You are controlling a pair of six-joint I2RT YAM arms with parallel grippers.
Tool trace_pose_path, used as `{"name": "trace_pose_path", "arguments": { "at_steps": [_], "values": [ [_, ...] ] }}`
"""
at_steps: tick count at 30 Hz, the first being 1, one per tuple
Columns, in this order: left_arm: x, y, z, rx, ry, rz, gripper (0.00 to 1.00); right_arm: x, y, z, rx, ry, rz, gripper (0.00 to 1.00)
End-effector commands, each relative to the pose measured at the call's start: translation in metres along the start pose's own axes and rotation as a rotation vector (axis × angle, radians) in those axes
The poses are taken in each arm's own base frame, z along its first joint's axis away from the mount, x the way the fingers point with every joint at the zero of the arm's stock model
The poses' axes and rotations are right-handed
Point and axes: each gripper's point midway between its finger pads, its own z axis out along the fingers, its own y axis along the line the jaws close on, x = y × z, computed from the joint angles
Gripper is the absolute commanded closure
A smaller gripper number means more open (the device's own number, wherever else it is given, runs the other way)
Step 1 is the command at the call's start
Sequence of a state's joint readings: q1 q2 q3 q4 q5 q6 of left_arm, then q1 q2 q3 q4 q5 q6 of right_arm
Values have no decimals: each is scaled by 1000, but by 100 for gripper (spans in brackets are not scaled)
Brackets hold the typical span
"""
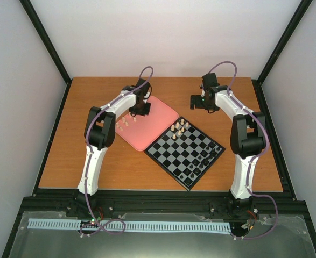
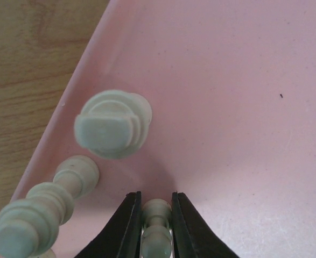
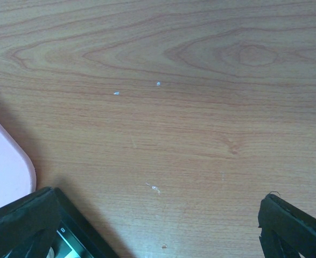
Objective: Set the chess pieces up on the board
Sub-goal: Pick up the chess piece from the storage box, then place the chess piece on the chessboard.
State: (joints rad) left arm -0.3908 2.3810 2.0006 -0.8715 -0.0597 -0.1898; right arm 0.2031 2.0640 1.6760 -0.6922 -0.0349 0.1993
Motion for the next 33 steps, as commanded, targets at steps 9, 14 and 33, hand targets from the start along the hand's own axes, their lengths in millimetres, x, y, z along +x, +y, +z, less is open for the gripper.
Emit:
{"name": "trace_pose_path", "arguments": {
  "at_steps": [9, 14, 33],
  "values": [
    [-3, -24, -59, 91, -57, -3, 88, -4, -5, 1, 12, -9, 2, 0],
    [20, -73, -98, 144, -69, 87, 88, -5, -5, -1, 14, -15, 4, 0],
    [130, -166, -104, 249, 35, 162, 88, -9, -5, -11, 17, -45, -5, 0]
  ]
}}
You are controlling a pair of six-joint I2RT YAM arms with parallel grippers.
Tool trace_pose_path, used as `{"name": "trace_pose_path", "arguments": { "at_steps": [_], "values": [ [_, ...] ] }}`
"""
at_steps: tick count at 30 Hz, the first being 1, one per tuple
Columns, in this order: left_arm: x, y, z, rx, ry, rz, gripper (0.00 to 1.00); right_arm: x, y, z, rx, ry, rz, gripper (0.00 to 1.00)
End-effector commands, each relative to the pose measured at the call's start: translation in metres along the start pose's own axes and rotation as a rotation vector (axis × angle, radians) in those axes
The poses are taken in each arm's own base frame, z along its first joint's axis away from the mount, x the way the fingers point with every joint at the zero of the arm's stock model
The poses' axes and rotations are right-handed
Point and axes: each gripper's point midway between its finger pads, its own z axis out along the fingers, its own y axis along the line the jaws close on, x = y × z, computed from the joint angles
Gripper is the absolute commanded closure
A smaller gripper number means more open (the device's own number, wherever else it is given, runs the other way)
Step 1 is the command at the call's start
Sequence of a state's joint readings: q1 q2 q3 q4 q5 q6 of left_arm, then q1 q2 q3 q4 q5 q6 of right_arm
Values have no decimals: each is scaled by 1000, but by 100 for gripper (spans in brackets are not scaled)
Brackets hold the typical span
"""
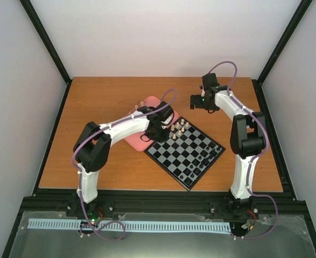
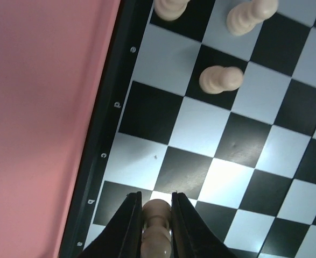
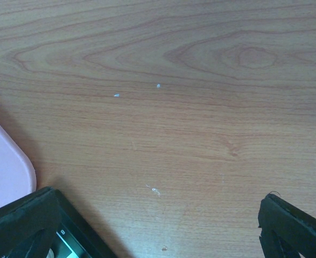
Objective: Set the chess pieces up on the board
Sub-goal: Place the chess piece on the chessboard.
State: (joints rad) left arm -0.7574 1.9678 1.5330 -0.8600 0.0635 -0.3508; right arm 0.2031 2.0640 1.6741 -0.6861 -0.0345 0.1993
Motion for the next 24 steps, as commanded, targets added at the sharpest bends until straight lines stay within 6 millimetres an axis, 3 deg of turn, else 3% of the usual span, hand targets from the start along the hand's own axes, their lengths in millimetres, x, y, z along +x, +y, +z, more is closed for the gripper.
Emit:
{"name": "trace_pose_path", "arguments": {
  "at_steps": [1, 14, 24],
  "values": [
    [-19, -20, -5, 35, -79, -20, 88, -8, -5, -12, 18, -41, -6, 0],
    [-36, -38, 15, 46, -71, 7, 88, -9, -8, -13, 28, -51, -7, 0],
    [-34, -40, 28, 57, -44, 13, 87, -8, -11, -10, 25, -45, 1, 0]
  ]
}}
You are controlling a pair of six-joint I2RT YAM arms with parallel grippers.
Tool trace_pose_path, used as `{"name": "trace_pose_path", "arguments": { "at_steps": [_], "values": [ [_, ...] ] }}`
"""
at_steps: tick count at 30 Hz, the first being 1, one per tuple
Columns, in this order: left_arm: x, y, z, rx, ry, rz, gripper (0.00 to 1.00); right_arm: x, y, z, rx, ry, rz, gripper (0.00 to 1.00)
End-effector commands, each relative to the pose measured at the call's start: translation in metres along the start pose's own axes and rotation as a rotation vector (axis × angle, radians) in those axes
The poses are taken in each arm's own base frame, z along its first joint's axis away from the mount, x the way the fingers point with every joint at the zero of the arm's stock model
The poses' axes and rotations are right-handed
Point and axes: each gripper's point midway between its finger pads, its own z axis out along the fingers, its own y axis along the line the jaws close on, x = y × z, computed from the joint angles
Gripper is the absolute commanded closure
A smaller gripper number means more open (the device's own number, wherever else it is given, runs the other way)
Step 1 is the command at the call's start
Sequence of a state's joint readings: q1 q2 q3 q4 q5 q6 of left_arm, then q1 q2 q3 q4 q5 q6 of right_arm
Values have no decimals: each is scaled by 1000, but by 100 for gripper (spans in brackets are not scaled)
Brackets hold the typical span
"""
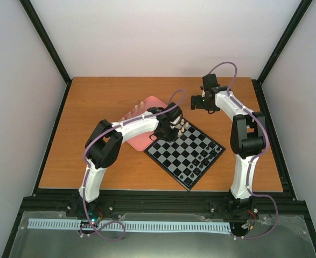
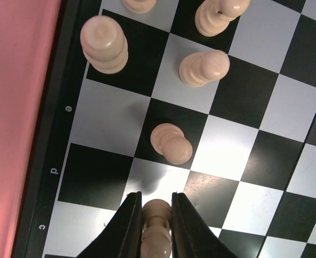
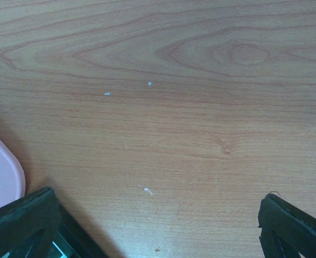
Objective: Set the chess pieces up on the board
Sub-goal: Place the chess piece on the chessboard.
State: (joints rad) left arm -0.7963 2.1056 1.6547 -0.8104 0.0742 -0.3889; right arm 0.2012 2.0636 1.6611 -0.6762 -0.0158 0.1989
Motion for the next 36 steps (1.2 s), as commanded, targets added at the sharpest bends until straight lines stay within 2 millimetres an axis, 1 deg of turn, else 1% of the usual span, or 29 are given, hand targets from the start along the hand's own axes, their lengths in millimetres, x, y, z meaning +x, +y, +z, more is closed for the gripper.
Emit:
{"name": "trace_pose_path", "arguments": {
  "at_steps": [1, 8, 10, 19, 24, 29, 36],
  "values": [
    [-10, -12, 1, 27, -21, 12, 87, -10, -6, -13, 5, -43, 0, 0],
    [-13, -12, 8, 20, -17, 25, 86, -9, -9, -11, 7, -39, 3, 0],
    [-13, -10, 11, 7, -18, 30, 84, -9, -10, -11, 8, -39, 5, 0],
    [-14, -8, 14, -5, -13, 44, 82, -8, -12, -9, 8, -35, 9, 0],
    [-9, -6, 14, -9, -3, 51, 79, -7, -12, -7, 7, -28, 10, 0],
    [-3, -2, 15, -18, 11, 52, 79, -6, -12, -6, 8, -27, 9, 0],
    [-1, 0, 15, -28, 14, 52, 78, -6, -12, -5, 5, -24, 11, 0]
  ]
}}
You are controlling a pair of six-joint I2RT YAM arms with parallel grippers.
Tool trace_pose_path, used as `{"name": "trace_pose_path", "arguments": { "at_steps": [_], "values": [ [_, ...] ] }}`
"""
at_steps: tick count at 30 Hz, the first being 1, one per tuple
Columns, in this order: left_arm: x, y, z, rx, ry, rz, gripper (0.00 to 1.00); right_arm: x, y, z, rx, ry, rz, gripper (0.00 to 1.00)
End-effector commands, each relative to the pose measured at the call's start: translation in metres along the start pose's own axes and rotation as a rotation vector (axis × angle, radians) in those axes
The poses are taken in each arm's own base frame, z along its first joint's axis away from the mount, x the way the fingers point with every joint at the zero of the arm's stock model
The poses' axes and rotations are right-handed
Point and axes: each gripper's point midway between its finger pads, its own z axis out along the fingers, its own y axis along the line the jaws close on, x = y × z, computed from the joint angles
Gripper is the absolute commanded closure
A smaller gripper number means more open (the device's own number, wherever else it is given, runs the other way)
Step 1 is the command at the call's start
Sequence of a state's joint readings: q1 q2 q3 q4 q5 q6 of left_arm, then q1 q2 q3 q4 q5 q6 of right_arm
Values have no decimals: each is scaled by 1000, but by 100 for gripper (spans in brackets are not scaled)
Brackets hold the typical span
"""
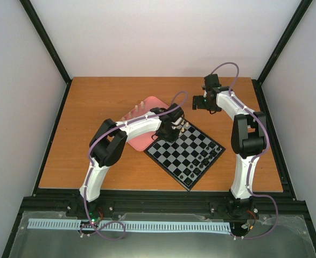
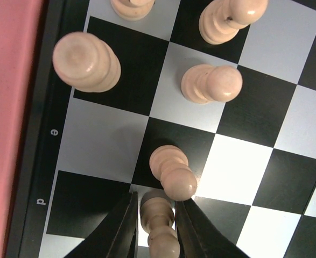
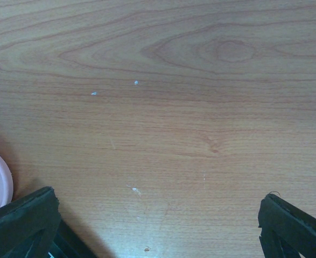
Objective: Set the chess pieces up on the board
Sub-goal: Place the chess piece on the chessboard, then pick up the chess piece from the storage box.
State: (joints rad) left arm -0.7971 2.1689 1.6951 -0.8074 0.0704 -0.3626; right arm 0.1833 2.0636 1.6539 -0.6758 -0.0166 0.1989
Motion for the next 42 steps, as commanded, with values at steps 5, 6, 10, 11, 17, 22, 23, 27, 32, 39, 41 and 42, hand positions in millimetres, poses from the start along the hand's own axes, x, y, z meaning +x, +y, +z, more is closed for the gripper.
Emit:
{"name": "trace_pose_path", "arguments": {
  "at_steps": [5, 6, 10, 11, 17, 22, 23, 27, 32, 39, 41, 42],
  "values": [
    [3, 1, -6, -26, -11, 29, 75, -6, -2, -7, -4, -28, -4, 0],
    [3, 1, -7, -26, -12, 29, 75, -6, -3, -7, -5, -28, -3, 0],
    [3, 2, -9, -30, -15, 27, 75, -6, -2, -7, -6, -29, -3, 0],
    [2, 2, -10, -29, -19, 28, 74, -6, -2, -7, -8, -28, -3, 0],
    [0, -1, -17, -17, -33, 39, 63, -6, -2, -8, -9, -29, -2, 0],
    [-3, -4, -28, -5, -48, 52, 58, -8, -2, -10, -11, -36, 0, 0],
    [-4, -4, -33, -7, -54, 56, 56, -8, -1, -10, -11, -38, 0, 0],
    [-9, -2, -60, -26, -95, 75, 51, -9, -1, -12, -13, -40, 2, 0],
    [-23, 25, -99, -80, -182, 51, 41, -9, 0, -13, -16, -43, 2, 0],
    [-34, 120, -98, -186, -177, -91, 41, -8, 2, -12, -32, -38, 6, 0],
    [-36, 142, -91, -200, -166, -127, 40, -7, 3, -11, -36, -35, 7, 0],
    [-36, 151, -90, -205, -162, -145, 41, -6, 3, -10, -37, -33, 8, 0]
  ]
}}
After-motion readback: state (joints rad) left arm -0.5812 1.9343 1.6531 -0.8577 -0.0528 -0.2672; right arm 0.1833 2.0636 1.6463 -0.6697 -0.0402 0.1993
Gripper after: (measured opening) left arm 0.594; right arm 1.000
